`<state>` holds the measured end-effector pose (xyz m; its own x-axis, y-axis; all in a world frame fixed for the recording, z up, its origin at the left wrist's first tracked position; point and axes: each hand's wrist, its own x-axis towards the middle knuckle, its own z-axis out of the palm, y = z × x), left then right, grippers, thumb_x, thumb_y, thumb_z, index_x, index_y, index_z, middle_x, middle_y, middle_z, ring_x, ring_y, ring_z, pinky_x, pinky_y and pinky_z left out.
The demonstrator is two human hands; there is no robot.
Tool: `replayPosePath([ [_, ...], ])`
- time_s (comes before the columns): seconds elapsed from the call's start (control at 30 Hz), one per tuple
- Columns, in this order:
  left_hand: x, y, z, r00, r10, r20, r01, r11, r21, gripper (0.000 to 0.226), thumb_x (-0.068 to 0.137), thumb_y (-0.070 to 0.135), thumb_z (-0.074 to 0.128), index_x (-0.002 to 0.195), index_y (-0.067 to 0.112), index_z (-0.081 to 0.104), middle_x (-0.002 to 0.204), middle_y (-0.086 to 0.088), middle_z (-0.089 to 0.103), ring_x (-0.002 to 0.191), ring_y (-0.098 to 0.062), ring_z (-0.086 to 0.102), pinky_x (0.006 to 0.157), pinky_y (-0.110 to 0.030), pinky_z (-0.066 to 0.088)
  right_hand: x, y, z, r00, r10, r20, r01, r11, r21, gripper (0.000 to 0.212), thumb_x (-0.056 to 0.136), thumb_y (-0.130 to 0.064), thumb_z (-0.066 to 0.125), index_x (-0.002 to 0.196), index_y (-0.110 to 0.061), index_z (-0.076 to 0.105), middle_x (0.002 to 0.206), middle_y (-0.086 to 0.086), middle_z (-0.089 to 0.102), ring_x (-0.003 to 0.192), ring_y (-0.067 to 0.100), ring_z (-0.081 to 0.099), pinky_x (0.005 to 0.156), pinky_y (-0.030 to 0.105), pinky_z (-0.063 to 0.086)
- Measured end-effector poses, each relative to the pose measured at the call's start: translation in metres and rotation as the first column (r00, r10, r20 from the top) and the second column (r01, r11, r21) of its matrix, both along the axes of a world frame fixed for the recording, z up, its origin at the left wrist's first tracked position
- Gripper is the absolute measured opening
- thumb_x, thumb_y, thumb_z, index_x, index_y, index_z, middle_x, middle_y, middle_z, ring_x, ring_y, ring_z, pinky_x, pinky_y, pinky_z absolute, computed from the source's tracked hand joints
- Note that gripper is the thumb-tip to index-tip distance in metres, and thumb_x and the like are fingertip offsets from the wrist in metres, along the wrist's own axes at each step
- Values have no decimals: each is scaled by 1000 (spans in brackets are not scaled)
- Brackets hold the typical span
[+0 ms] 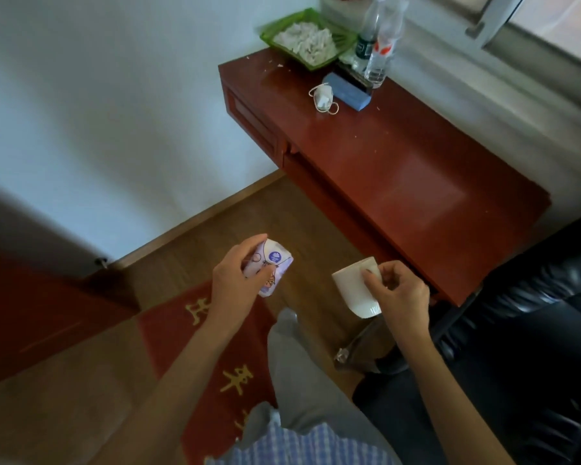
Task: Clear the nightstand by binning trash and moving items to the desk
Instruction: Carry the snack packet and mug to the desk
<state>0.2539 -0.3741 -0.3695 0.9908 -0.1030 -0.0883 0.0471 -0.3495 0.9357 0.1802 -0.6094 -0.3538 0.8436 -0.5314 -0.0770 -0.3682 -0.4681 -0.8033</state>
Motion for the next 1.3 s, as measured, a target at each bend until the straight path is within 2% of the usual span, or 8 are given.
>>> replayPosePath([
  [0.23, 134, -28, 14, 999, -30, 13, 30, 999, -32, 47, 79, 5, 71, 119, 27, 61, 111, 3, 66, 99, -14, 64, 72, -14, 53, 123, -20, 4, 998, -32, 50, 30, 999, 26, 18, 80, -17, 71, 68, -17, 59, 62, -8, 57, 56, 4, 49, 51, 21, 38],
  [0.4, 203, -38, 16, 1000, -6, 9, 7, 998, -55, 47, 79, 7, 71, 120, 28, 61, 113, 3, 67, 102, -13, 64, 83, -30, 56, 192, -30, 13, 998, -18, 66, 17, 1000, 15, 18, 79, -16, 71, 66, -15, 59, 61, -5, 57, 55, 5, 47, 50, 18, 36],
  [0.53, 240, -45, 13, 999, -32, -20, 31, 999, -38, 47, 80, 10, 71, 123, 25, 59, 117, 3, 66, 104, -14, 63, 83, -32, 57, 228, -36, 15, 998, -34, 60, 32, 999, 32, 19, 80, -16, 71, 66, -15, 58, 60, -5, 56, 54, 5, 46, 48, 17, 35],
  [0.83, 372, -69, 8, 973, -229, -11, 229, 973, 1, 43, 83, 13, 69, 124, 21, 58, 116, 2, 65, 102, -15, 63, 74, -17, 56, 311, -40, 10, 976, -217, 26, 217, 976, -9, 17, 80, -17, 72, 68, -14, 60, 60, -4, 57, 50, 7, 43, 47, 18, 33],
  [0.9, 404, -78, 12, 954, -299, -3, 299, 954, 2, 43, 84, 15, 69, 125, 22, 58, 117, 2, 63, 104, -14, 62, 77, -22, 57, 328, -41, 11, 959, -281, 38, 281, 960, -2, 16, 80, -17, 72, 69, -14, 60, 61, -4, 57, 51, 6, 44, 47, 18, 34],
  [1.0, 442, -98, 15, 917, -395, 53, 393, 918, 48, 46, 82, 12, 70, 125, 20, 58, 118, 2, 63, 105, -12, 60, 80, -16, 51, 348, -44, 12, 927, -370, 55, 370, 929, 14, 17, 79, -16, 73, 68, -14, 60, 60, -6, 56, 52, 6, 45, 48, 16, 35],
  [1.17, 472, -140, 9, 849, -527, 22, 527, 850, 26, 47, 79, 9, 71, 124, 19, 59, 114, 0, 65, 103, -11, 61, 81, -18, 49, 357, -54, 18, 874, -483, 51, 483, 875, 10, 15, 80, -15, 71, 70, -13, 61, 62, -7, 56, 56, 7, 47, 49, 15, 37],
  [1.3, 478, -182, -1, 799, -599, -41, 598, 800, -36, 45, 81, 5, 70, 123, 16, 59, 115, 1, 64, 98, -3, 60, 74, -4, 46, 352, -76, 21, 833, -551, 41, 552, 834, -16, 13, 81, -15, 71, 73, -11, 62, 64, -4, 58, 56, 9, 49, 49, 11, 39],
])
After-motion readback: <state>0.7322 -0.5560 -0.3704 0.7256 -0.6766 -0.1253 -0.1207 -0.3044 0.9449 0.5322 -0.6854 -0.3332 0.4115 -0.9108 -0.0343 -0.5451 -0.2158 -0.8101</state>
